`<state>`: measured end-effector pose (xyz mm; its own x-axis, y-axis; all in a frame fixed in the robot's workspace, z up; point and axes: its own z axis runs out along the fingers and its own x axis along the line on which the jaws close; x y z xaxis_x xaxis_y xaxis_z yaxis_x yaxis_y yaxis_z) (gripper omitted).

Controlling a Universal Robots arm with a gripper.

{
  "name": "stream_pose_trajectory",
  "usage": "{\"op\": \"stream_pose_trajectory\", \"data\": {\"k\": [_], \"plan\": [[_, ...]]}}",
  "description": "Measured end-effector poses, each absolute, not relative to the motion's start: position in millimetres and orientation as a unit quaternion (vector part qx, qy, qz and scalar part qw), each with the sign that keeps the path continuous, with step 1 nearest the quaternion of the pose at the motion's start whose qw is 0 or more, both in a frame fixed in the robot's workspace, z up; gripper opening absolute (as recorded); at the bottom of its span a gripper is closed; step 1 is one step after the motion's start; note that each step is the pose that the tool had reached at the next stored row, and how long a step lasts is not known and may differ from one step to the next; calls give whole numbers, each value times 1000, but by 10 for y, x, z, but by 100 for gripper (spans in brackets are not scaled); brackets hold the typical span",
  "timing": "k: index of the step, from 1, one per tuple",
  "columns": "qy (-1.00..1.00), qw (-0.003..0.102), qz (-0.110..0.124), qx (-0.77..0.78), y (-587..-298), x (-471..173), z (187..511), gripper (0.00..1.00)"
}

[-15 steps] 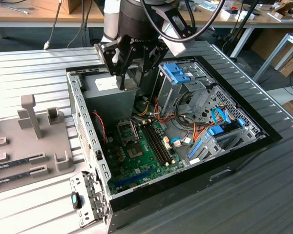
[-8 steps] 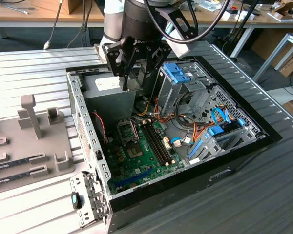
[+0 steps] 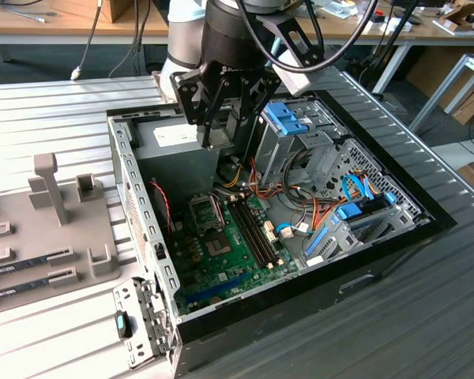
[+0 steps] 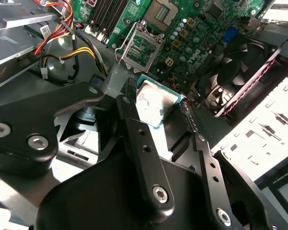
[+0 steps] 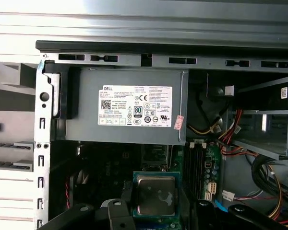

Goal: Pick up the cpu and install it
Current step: 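Pick up the cpu and move it towards the insertion slot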

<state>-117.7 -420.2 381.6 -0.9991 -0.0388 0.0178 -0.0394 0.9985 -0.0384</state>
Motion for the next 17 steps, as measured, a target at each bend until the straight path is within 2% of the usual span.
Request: {"op": "stream_pose_trajectory", "data": {"k": [17], "plan": [[-1000,9,19,20,-4319,-1079,3736,47]]}}
